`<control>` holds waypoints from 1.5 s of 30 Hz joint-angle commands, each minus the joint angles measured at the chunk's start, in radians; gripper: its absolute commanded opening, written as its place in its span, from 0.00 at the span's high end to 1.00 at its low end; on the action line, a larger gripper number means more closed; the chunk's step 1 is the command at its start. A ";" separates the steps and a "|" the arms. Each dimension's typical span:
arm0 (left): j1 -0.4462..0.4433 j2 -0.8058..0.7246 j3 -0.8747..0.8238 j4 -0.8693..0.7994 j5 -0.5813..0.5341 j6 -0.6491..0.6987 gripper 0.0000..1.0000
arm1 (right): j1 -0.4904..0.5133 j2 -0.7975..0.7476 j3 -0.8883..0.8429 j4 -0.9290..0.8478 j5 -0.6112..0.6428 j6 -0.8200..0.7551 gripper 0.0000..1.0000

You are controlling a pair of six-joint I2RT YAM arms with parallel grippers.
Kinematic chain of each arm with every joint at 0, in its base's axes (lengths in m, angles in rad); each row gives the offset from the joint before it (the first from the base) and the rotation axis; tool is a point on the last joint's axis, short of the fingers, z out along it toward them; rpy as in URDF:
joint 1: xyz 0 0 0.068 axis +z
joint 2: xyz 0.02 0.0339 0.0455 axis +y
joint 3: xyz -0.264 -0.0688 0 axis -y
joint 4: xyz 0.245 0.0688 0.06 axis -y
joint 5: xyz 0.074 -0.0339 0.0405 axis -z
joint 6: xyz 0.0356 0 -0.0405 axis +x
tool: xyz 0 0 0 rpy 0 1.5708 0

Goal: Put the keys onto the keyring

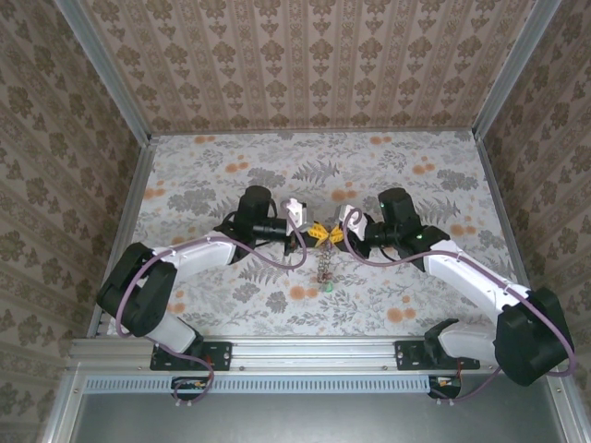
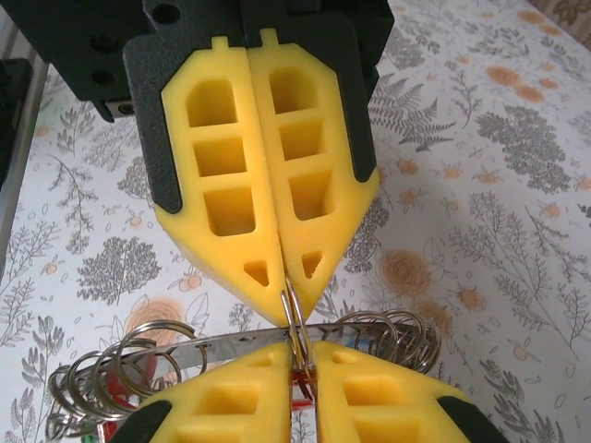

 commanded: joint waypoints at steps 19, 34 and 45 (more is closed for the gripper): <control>0.001 -0.029 0.067 -0.150 0.011 0.078 0.89 | 0.006 -0.009 0.101 -0.117 0.019 -0.021 1.00; -0.022 -0.007 0.181 -0.398 -0.017 0.216 0.90 | 0.037 0.001 0.188 -0.236 0.075 -0.049 1.00; -0.017 -0.004 0.128 -0.188 0.024 0.090 1.00 | 0.034 -0.036 0.128 -0.164 0.091 -0.030 0.87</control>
